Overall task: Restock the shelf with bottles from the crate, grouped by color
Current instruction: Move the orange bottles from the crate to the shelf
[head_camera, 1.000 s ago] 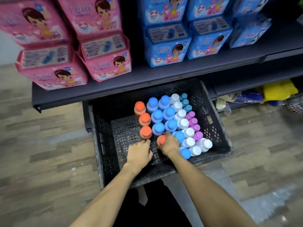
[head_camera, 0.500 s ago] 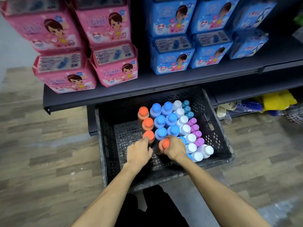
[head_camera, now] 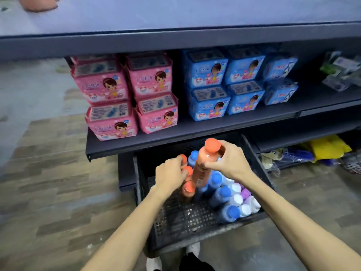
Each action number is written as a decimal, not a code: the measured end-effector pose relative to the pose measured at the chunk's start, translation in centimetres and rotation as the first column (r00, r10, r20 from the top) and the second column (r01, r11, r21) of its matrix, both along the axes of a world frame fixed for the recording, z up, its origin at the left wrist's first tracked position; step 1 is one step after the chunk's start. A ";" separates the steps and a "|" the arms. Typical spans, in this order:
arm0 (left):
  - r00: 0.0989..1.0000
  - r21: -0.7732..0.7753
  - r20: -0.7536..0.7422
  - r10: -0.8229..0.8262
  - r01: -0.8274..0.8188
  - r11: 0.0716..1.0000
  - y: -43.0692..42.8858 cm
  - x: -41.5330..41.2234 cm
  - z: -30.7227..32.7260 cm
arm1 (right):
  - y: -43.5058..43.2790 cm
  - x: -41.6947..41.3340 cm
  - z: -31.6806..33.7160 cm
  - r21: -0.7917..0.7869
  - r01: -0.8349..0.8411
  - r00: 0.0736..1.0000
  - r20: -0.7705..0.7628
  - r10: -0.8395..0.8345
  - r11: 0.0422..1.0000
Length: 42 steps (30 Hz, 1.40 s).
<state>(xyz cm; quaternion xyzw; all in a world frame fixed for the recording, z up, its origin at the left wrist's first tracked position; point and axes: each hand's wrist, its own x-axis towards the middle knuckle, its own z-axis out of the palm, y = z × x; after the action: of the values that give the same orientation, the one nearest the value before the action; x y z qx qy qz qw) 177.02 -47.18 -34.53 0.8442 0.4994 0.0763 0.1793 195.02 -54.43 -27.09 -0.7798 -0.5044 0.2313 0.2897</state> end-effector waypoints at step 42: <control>0.991 0.766 0.134 0.001 -0.104 0.635 8.1 -13.3 31.0 | 11.6 -11.1 35.3 0.588 -0.353 0.934 0.181 0.307 0.728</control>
<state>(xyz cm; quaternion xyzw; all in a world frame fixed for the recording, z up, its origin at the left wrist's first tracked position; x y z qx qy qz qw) 163.68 -39.09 -3.50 0.8189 0.4316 0.3379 -0.1702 183.91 -42.88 8.16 -0.5494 -0.6922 0.0755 0.4619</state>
